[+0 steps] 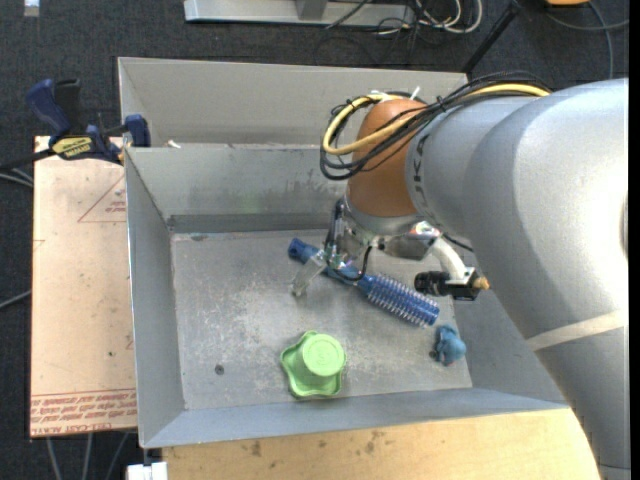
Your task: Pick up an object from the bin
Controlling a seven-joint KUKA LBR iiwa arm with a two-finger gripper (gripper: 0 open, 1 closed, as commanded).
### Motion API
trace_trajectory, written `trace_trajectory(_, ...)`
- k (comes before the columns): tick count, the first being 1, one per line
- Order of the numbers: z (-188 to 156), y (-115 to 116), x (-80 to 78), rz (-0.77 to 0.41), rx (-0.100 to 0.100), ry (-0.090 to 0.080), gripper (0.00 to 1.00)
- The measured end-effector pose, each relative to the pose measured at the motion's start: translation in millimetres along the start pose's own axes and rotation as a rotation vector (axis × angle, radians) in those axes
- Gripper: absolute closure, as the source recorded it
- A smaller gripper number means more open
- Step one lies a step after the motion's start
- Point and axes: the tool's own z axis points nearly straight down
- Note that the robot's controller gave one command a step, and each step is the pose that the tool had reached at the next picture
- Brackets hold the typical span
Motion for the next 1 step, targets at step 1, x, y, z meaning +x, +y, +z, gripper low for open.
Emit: trace_trajectory(1,-2.9,0.6,0.3,-0.001,-0.002,0.000,1.00)
